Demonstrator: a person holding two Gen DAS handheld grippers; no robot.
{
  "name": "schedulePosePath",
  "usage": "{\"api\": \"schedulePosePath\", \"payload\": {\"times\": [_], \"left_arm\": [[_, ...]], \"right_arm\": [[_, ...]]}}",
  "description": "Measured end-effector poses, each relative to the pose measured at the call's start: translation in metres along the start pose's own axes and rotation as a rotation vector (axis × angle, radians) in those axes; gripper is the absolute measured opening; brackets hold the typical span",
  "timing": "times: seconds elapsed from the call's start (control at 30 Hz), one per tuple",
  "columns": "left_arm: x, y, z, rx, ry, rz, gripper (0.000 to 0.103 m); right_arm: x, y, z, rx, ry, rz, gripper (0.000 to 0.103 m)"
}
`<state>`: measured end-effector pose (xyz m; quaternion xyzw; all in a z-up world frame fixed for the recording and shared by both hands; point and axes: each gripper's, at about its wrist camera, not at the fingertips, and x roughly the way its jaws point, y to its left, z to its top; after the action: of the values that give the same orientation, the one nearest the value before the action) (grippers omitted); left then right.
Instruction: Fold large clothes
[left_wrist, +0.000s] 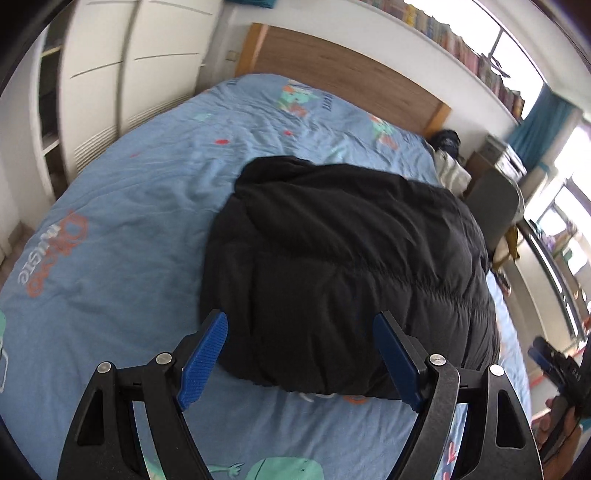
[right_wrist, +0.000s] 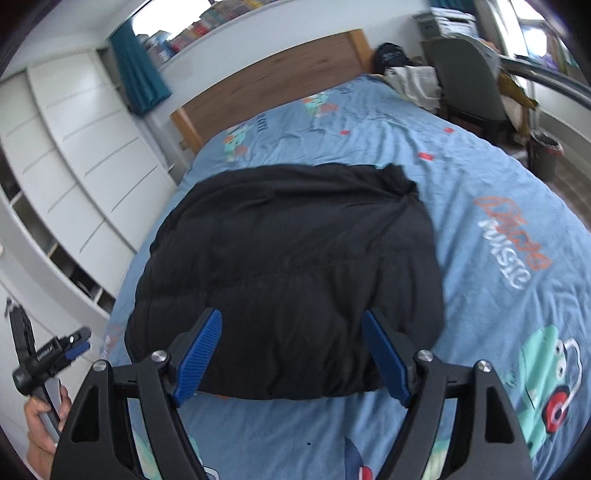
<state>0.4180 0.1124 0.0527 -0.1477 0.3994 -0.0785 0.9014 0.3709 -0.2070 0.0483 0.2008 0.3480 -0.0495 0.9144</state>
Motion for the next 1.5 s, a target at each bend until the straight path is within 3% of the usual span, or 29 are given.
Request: {"api": "schedulePosePath", "payload": {"times": [0.2, 0.33, 0.5, 0.63, 0.83, 0.97, 1.1, 1.33, 1.5], "left_arm": [[0.059, -0.073, 0.009, 0.187, -0.048, -0.041, 0.081], [0.120, -0.107, 0.032, 0.258, -0.011, -0.029, 0.082], [0.201, -0.126, 0.084, 0.244, 0.055, 0.028, 0.090], [0.254, -0.140, 0.128, 0.243, 0.117, 0.091, 0.090], [0.312, -0.148, 0.164, 0.237, 0.196, 0.156, 0.095], [0.334, -0.145, 0.171, 0.242, 0.237, 0.147, 0.100], [0.336, -0.131, 0.179, 0.249, 0.253, 0.123, 0.101], [0.326, -0.060, 0.189, 0.151, 0.286, 0.265, 0.103], [0.299, -0.019, 0.190, 0.106, 0.283, 0.387, 0.103]], "right_arm": [[0.065, 0.055, -0.001, -0.210, -0.003, 0.010, 0.078], [0.126, 0.069, 0.014, -0.293, 0.019, -0.006, 0.078], [0.193, 0.052, 0.061, -0.274, 0.037, -0.059, 0.078], [0.239, 0.041, 0.104, -0.246, 0.065, -0.101, 0.078], [0.306, 0.015, 0.158, -0.188, 0.157, -0.134, 0.078], [0.335, -0.008, 0.169, -0.153, 0.207, -0.110, 0.078], [0.333, -0.035, 0.172, -0.128, 0.209, -0.079, 0.078], [0.316, -0.130, 0.165, 0.015, 0.251, -0.195, 0.078], [0.299, -0.155, 0.160, -0.099, 0.299, -0.446, 0.078]]}}
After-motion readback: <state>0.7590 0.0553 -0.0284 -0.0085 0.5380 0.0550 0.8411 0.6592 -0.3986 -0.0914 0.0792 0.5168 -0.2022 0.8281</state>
